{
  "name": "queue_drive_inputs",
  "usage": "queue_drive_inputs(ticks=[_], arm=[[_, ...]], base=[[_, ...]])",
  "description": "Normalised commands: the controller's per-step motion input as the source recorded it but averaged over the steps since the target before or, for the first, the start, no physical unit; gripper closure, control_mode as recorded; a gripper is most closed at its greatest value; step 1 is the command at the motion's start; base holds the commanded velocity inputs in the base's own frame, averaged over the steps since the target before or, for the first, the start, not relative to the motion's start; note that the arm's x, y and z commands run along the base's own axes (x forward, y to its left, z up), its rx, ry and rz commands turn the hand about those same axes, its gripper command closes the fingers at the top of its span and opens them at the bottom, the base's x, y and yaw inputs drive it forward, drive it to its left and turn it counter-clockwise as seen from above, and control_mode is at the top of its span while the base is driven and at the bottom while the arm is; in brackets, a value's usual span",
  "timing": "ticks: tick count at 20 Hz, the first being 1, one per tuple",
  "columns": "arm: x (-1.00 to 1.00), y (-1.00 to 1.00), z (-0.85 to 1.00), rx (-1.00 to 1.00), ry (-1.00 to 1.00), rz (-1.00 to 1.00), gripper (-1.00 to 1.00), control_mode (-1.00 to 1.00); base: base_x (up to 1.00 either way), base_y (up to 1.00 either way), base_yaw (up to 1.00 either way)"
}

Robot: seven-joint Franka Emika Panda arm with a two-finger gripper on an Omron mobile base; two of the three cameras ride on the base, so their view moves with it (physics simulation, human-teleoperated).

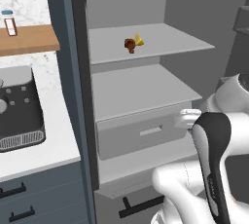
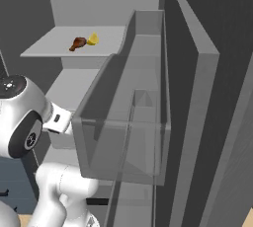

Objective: Place one lemon wedge and one chicken drumstick in each tupperware on the nearby counter, to pack two identical lunches.

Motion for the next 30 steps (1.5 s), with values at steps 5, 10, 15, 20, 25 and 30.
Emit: queue_drive_inputs(ticks=[5,10,15,20,25,30], arm=[[-0.24,0.01,0.0,0.0,0.0,0.01,1.0,1.0],[0.0,0.0,0.0,0.0,0.0,0.0,1.0,1.0],[0.0,0.0,0.0,0.0,0.0,0.0,1.0,1.0],[0.0,0.0,0.0,0.0,0.0,0.0,1.0,1.0],[0.0,0.0,0.0,0.0,0.0,0.0,1.0,1.0],[0.0,0.0,0.0,0.0,0.0,0.0,1.0,1.0]], base=[[-0.57,0.24,0.09],[-0.97,0.73,0.27],[-0.58,0.99,0.31],[-0.36,1.0,0.2],[0.12,1.0,0.04],[0.46,1.0,0.0]])
